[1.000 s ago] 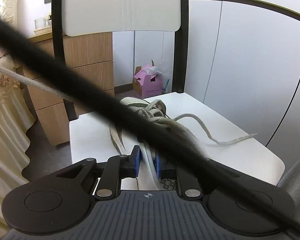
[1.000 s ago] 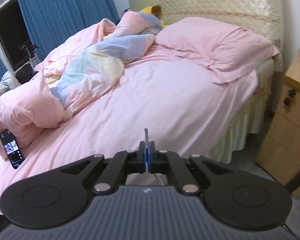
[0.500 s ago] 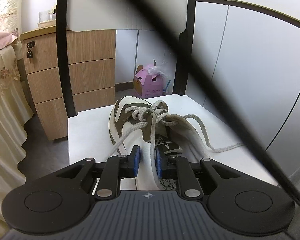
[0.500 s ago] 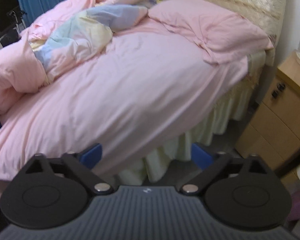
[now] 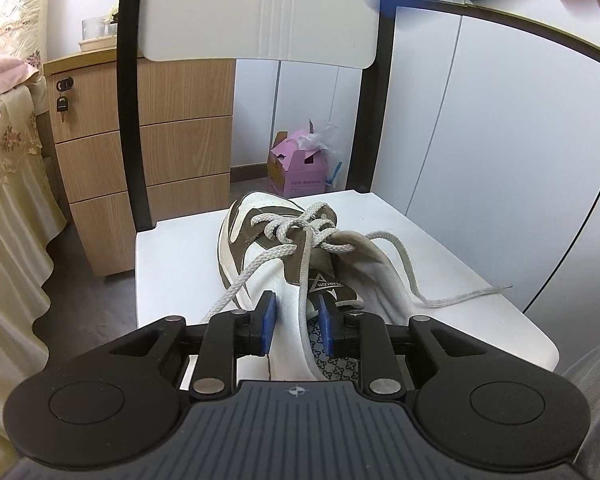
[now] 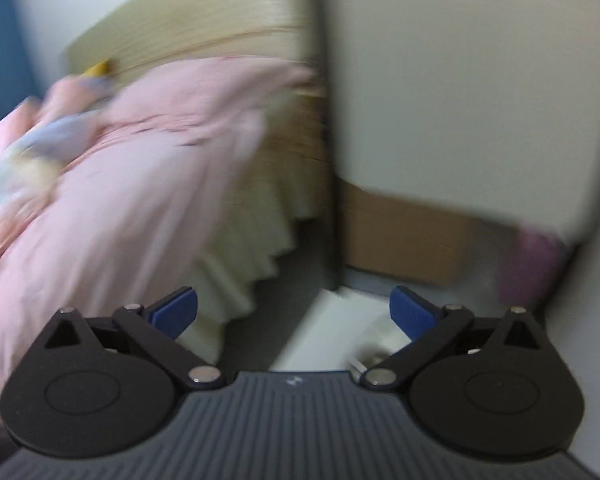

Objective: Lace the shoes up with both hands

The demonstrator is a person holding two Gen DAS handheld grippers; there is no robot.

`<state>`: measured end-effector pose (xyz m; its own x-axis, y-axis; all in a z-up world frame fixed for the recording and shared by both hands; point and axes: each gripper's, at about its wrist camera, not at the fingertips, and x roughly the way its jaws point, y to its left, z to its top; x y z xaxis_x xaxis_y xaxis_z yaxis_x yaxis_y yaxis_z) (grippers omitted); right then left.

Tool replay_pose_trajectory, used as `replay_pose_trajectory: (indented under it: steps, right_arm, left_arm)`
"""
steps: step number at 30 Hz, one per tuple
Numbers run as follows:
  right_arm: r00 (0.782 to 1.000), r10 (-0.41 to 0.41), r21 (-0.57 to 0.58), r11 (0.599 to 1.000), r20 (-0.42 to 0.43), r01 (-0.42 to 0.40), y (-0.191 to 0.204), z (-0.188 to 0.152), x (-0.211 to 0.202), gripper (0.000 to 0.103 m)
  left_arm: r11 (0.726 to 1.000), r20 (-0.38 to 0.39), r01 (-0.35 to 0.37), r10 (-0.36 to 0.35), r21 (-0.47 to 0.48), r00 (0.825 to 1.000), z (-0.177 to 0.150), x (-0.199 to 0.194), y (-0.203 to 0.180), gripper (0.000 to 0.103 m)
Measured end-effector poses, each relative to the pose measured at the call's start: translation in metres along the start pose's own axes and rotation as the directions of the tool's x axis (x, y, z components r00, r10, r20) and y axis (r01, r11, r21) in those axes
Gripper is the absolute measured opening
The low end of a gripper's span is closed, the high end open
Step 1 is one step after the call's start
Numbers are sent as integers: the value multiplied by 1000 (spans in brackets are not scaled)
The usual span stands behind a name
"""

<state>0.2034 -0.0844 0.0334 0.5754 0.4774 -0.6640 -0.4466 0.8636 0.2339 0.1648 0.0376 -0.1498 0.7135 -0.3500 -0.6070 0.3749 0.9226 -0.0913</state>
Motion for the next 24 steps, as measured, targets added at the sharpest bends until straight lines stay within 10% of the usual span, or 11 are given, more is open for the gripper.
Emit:
replay_pose_trajectory:
  steps: [9, 15, 24]
  right_arm:
    - [993, -113, 333, 938, 28, 97, -81, -112, -12, 99]
    - [994, -100, 391, 917, 37, 78, -85, -144, -4, 60]
    - [995, -84, 339, 939, 52, 62, -70, -145, 12, 33]
  left_arm:
    - [1000, 6, -13, 13, -4, 1000, -1, 1, 2, 26]
    - [999, 6, -13, 14, -38, 1000, -2, 2, 8, 26]
    - [998, -1, -23, 23, -61, 1000, -3, 4, 7, 26]
